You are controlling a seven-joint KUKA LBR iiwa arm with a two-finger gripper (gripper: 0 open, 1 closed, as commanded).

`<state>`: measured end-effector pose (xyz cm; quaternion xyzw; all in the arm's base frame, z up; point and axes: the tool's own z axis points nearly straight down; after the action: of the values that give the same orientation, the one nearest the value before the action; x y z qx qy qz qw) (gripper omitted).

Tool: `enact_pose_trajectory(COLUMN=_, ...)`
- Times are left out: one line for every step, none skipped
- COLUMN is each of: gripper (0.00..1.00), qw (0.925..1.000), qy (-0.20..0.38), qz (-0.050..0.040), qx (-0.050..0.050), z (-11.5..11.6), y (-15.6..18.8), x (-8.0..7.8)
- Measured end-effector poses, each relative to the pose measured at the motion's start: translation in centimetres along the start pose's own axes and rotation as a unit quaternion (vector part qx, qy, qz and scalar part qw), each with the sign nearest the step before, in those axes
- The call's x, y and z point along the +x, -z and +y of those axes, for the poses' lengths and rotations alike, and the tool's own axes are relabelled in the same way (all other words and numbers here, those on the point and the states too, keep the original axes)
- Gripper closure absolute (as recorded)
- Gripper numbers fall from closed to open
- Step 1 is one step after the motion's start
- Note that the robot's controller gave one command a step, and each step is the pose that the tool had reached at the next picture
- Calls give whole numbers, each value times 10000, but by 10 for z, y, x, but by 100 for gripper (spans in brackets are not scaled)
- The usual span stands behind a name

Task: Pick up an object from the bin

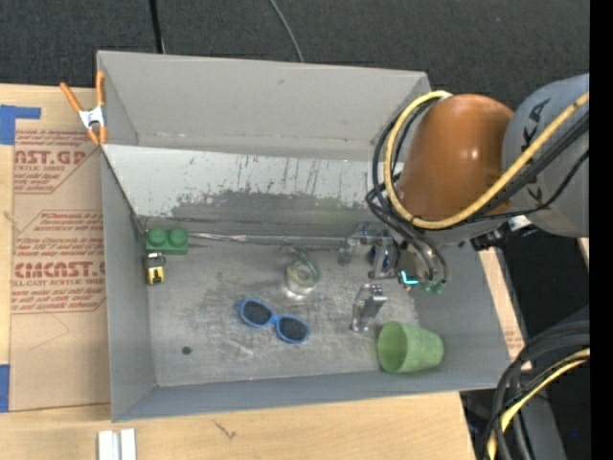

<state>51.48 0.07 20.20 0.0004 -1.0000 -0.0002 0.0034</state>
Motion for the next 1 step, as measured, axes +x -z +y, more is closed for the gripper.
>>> enact_pose_trajectory(gripper=0, qw=9987, qy=511, qz=-73, qx=-4, z=55, y=-118, x=-17)
